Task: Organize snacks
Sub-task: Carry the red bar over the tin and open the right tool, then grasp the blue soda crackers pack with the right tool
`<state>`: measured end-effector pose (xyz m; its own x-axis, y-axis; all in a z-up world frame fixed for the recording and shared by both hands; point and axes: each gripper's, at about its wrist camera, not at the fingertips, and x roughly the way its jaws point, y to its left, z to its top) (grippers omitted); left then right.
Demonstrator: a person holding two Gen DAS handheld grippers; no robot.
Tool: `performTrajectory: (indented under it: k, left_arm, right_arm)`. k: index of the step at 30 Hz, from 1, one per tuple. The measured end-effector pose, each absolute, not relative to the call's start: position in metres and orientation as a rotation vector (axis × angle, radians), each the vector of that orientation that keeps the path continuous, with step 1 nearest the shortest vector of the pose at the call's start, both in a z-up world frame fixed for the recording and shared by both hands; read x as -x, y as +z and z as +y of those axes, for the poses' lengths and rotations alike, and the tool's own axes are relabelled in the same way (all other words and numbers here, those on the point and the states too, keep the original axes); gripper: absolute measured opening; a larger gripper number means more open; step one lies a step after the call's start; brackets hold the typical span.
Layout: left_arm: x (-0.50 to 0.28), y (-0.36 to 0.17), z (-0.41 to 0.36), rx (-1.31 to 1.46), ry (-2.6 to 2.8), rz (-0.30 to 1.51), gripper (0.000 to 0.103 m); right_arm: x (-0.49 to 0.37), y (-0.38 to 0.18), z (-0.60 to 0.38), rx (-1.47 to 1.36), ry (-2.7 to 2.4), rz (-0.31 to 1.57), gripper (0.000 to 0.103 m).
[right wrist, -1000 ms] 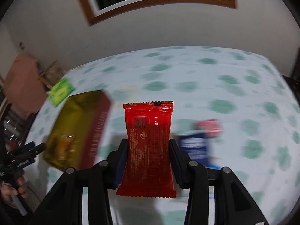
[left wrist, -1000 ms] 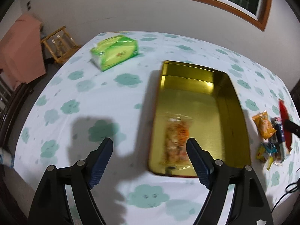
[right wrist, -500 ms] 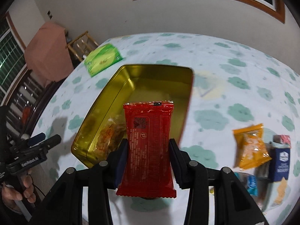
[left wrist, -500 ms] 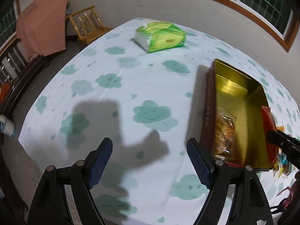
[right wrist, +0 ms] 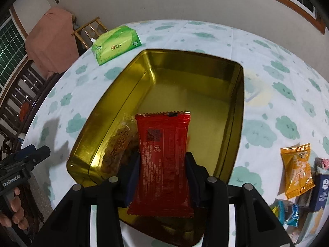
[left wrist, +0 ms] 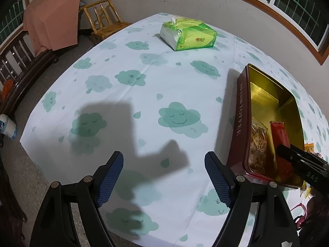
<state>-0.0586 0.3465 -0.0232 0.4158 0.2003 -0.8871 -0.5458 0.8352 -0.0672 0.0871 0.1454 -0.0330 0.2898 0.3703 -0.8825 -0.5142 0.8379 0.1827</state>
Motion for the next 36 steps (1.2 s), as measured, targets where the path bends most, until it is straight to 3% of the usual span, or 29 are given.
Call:
performTrajectory:
  k: [13, 21, 24, 36]
  left_arm:
    - [0.054, -0.014, 0.317, 0.346, 0.422, 1.025, 0.079]
    - [0.038, -0.002, 0.263, 0.289, 0.299, 1.011, 0.079]
    - [0.031, -0.001, 0.240, 0.266, 0.248, 1.017, 0.079]
    - [0.009, -0.002, 0.143, 0.157, 0.059, 1.065, 0.079]
  right_arm:
    - [-0.073, -0.010, 0.129, 0.152, 0.621, 1.064, 0.046]
    - [-0.069, 0.017, 0.030, 0.159, 0.444, 1.003, 0.051]
    - [-0.073, 0.019, -0.016, 0.172, 0.346, 1.003, 0.057]
    - [-0.092, -0.013, -0.105, 0.094, 0.193, 1.099, 0.058]
